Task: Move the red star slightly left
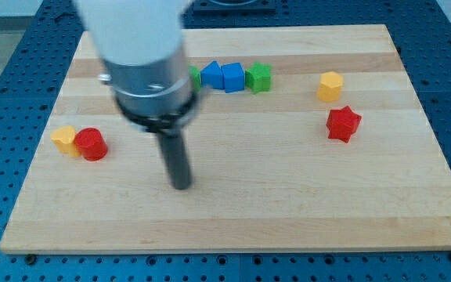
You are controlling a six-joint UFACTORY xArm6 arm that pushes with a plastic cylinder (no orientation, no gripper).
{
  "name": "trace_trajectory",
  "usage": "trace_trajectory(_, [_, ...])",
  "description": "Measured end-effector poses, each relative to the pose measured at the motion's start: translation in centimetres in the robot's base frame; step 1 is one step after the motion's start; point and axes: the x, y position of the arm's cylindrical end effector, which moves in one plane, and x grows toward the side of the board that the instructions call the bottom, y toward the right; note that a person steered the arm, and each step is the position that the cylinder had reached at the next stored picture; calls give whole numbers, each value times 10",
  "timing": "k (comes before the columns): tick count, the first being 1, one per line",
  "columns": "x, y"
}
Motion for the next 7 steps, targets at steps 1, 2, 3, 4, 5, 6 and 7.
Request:
trace_trajectory(1, [2, 53])
trace_trajectory(2, [6, 137])
trace_trajectory(3, [6, 168])
trace_trajectory(4, [6, 234])
trace_trajectory(5, [5, 244])
trace_trajectory(6, [-28, 264])
trace_trajectory(7, [-62, 270])
